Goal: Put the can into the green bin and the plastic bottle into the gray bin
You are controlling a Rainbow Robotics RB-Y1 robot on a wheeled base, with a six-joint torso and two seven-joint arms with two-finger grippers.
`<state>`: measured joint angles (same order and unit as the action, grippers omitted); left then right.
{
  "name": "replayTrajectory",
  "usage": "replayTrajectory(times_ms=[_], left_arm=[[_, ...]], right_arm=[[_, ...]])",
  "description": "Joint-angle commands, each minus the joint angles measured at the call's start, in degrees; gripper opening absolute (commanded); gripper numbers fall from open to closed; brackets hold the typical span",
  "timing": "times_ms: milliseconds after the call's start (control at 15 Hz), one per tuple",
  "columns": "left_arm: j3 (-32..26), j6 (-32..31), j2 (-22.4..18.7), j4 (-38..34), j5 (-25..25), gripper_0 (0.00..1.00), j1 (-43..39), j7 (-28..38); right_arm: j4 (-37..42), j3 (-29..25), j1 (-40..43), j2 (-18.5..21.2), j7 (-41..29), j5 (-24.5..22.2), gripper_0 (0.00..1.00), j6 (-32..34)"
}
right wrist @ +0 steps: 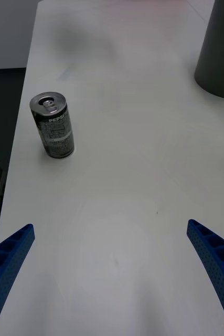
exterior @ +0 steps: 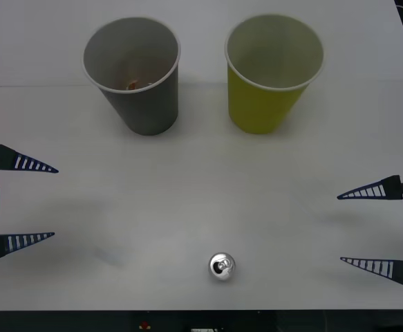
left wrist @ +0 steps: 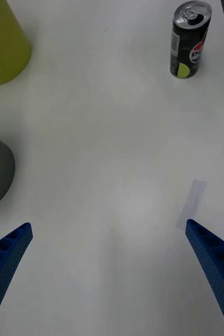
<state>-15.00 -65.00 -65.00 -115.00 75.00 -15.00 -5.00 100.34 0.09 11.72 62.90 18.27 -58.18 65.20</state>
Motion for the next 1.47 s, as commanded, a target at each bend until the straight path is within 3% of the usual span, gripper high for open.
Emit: replayTrajectory(times_ms=[67,600,1467], left_arm=[[0.0,0.0,0.0,0.0,0.0,1.0,0.0,0.0],[0.0,0.0,0.0,0.0,0.0,1.0,0.0,0.0],[0.0,0.0,0.0,0.0,0.0,1.0,0.0,0.0]], right_arm=[[-3.66,3.95,-2.49,-2.0,4.4,0.96,1.0,0.01],[-11.04,13.88,-8.47,-8.94,9.06,0.96,1.0,0.1],[-20.71,22.85,-13.48,-21.68,16.53,1.49,1.0,0.71]])
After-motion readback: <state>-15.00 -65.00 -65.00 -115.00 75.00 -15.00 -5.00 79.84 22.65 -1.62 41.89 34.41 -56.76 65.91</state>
